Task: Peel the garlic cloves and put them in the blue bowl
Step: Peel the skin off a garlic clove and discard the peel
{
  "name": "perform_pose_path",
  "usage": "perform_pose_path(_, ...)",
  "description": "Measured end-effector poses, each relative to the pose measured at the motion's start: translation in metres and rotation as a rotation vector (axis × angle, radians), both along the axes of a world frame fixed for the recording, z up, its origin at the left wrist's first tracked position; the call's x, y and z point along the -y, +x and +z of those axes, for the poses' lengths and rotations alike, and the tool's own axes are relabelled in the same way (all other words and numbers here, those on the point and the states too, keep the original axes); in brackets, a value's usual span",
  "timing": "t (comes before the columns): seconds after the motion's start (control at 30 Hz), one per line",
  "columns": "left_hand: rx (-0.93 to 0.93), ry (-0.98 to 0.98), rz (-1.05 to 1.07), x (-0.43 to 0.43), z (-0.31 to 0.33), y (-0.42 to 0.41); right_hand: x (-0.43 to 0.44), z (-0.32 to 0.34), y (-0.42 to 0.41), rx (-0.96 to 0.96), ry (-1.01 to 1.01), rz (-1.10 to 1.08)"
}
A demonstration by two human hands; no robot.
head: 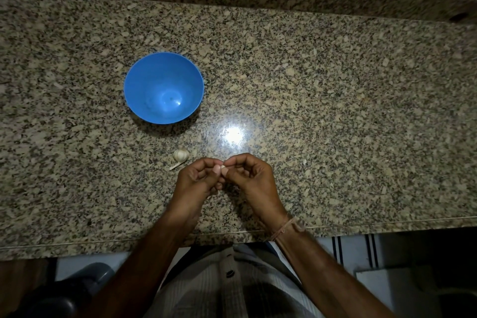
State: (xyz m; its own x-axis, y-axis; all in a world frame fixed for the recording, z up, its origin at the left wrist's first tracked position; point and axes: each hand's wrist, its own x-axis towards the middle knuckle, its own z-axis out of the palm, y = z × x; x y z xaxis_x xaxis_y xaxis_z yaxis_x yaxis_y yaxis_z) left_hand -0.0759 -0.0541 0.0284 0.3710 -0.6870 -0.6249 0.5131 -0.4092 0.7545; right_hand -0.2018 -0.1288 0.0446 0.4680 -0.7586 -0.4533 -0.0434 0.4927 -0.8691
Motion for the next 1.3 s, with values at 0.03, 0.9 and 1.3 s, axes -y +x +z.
perform_pose_path(0.03, 0.002, 0.007, 0.001, 0.000, 0.000, 0.000, 0.000, 0.000, -0.001, -0.009, -0.030, 0.007)
perform_pose_path(0.9, -0.005, 0.003, 0.030, -0.003, 0.001, -0.001, -0.001, -0.003, -0.003, -0.185, -0.324, 0.067)
perform_pose_path(1.3, 0.007, -0.005, -0.013, -0.002, -0.001, -0.001, -0.003, -0.020, -0.001, -0.333, -0.664, 0.234)
